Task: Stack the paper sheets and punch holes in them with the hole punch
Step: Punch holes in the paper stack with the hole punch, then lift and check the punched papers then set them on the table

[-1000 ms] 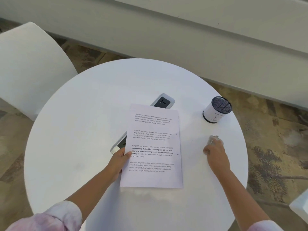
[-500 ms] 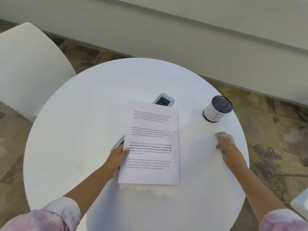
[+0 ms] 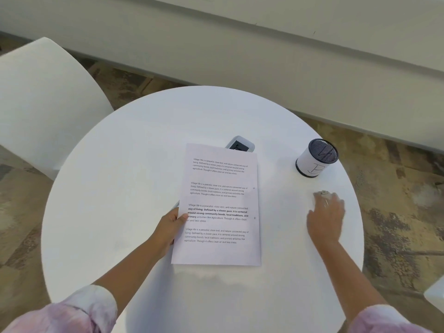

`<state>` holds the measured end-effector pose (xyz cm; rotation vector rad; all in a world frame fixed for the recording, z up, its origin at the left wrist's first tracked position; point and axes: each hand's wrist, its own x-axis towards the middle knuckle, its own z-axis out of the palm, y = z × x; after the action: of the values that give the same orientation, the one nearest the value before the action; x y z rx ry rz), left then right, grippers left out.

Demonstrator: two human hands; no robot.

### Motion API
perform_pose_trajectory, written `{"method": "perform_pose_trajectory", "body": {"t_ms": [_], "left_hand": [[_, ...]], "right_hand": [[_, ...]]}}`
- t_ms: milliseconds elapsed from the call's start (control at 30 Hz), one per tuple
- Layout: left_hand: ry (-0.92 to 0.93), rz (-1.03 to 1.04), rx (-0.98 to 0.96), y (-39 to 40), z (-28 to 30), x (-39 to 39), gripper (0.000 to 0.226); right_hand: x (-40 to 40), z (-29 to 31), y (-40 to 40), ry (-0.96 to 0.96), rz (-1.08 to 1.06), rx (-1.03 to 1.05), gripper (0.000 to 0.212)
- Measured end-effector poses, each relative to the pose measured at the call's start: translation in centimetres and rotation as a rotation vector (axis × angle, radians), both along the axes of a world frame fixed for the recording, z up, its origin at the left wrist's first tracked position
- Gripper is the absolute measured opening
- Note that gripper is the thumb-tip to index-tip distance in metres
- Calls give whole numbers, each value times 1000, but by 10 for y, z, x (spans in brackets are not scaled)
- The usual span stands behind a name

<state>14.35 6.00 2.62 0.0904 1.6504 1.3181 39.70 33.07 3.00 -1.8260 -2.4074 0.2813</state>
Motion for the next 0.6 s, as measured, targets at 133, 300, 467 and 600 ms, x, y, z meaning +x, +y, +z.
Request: {"method": "perform_pose_trajectory", "body": {"t_ms": [133, 300, 467, 600], "left_hand": [[3, 4, 8, -1, 1, 0, 20], [10, 2, -13, 1, 1, 0, 21], [3, -5, 26, 3, 7, 0, 20], [16, -6, 37, 4, 9, -2, 21]], "right_hand": [[20, 4, 10, -184, -52, -137, 50], [16, 2, 8, -142, -75, -157, 55], [8, 9, 5, -125, -114, -165, 58], [-16, 13, -12, 64, 32, -15, 53]]}}
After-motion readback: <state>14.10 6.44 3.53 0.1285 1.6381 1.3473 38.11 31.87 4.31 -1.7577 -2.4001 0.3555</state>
